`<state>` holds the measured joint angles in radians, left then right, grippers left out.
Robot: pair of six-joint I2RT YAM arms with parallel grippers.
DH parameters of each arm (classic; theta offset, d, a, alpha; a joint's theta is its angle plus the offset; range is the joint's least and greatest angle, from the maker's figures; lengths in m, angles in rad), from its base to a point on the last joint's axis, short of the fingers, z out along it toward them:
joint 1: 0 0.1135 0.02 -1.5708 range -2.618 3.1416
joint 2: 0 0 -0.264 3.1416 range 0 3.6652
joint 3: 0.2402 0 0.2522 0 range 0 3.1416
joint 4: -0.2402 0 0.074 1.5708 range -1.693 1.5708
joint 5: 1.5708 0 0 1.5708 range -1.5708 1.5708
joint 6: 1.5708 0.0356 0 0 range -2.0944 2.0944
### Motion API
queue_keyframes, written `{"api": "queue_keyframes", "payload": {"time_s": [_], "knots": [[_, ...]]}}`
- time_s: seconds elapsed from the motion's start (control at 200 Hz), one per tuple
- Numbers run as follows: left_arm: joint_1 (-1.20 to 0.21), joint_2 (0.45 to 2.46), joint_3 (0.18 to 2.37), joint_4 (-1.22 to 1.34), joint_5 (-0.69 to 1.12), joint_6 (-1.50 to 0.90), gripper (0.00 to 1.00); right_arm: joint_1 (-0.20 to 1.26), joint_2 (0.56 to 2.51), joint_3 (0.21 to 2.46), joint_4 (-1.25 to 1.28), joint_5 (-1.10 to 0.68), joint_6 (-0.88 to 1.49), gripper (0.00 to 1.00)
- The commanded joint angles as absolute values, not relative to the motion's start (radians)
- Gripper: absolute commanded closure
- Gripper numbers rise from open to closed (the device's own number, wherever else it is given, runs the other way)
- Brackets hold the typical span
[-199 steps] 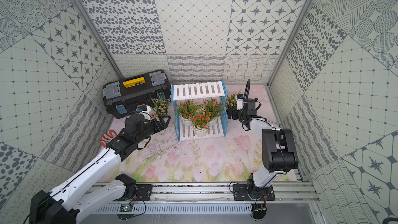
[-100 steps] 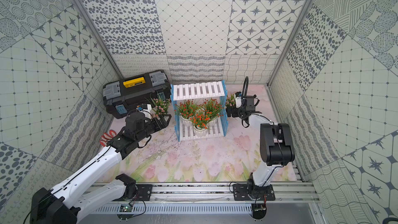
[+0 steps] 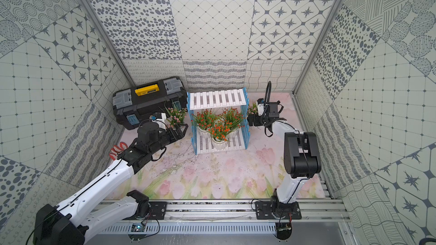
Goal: Place the baby's breath potted plants on the rack by color
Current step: Pick up the baby's breath potted plant from the center of the board.
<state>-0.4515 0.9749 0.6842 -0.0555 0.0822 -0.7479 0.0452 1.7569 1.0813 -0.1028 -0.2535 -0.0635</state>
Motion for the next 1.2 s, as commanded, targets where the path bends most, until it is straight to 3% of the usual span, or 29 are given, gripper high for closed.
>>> {"api": "queue_keyframes", "payload": {"time_s": [0.0,0.68,1.196], "knots": [[-0.448,0.977,0.693,0.000,0.095,-0.737,0.03,0.058,1.787,1.122,-0.122,-0.247,-0.087,0.02],[-0.448,0.978,0.674,0.024,0.094,-0.751,0.04,0.090,1.822,1.107,-0.104,-0.165,-0.105,0.02],[-0.448,0.964,0.657,0.043,0.081,-0.759,0.04,0.101,1.726,0.973,0.044,-0.058,-0.080,0.09]]}}
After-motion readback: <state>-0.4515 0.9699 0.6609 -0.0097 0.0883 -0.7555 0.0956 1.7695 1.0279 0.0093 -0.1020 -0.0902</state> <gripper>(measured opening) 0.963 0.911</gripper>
